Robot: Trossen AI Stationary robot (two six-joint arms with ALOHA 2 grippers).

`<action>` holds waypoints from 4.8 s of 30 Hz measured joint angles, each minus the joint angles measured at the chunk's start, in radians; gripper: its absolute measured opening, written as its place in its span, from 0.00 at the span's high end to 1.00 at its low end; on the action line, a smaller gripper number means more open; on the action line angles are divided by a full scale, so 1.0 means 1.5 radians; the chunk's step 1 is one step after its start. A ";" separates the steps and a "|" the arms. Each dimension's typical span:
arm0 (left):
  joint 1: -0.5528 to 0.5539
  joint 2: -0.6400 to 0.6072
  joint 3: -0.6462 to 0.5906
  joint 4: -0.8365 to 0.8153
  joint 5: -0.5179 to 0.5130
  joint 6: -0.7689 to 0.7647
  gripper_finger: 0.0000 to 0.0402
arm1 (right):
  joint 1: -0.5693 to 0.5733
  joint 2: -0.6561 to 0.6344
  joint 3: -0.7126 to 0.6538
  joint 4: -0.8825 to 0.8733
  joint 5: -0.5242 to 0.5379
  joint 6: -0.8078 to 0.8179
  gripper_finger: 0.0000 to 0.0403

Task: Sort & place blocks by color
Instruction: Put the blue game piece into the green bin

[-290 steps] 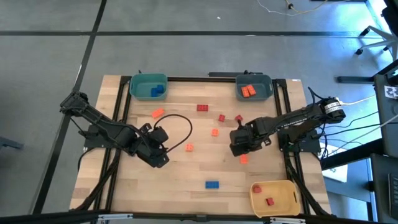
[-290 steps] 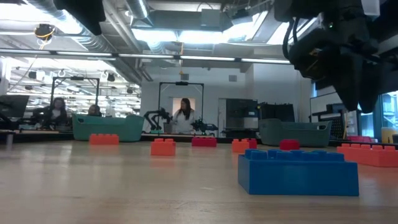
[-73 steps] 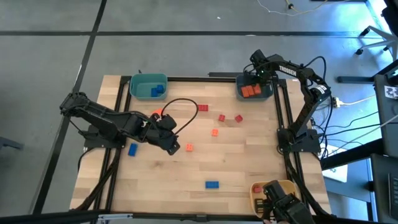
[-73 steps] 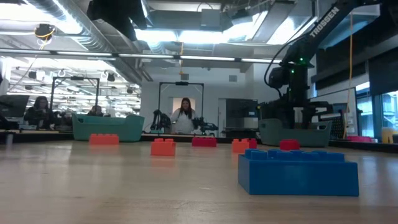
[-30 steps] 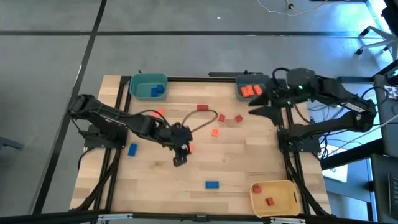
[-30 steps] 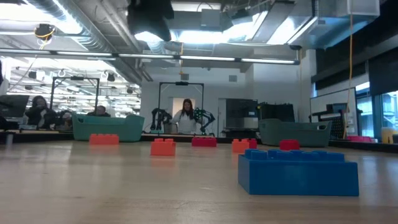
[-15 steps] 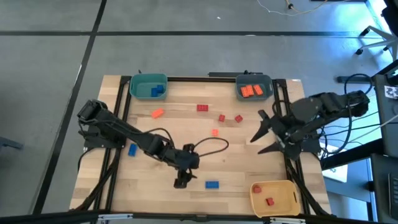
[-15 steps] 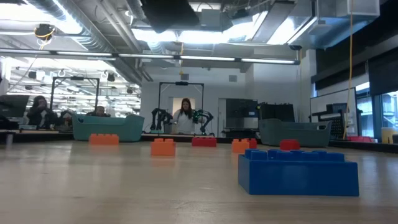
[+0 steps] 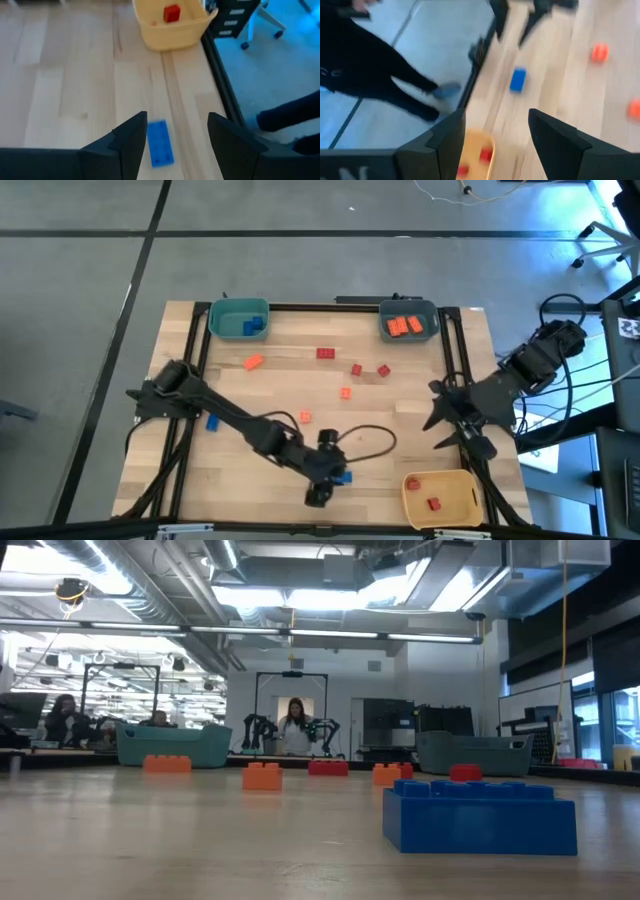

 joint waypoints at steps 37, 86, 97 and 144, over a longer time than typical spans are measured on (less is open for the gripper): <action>0.006 0.251 0.220 -0.225 -0.024 -0.088 0.50 | 0.103 0.003 0.001 -0.050 0.028 0.075 0.46; 0.015 0.308 0.221 -0.199 0.003 -0.147 0.80 | 0.103 0.003 0.001 -0.051 0.026 0.077 0.46; 0.045 0.253 0.219 -0.235 -0.025 -0.218 0.80 | 0.103 0.003 0.001 -0.051 0.024 0.076 0.46; 0.710 -0.087 0.220 -0.763 -0.141 -0.203 0.80 | 0.103 0.003 0.001 -0.026 0.055 0.097 0.46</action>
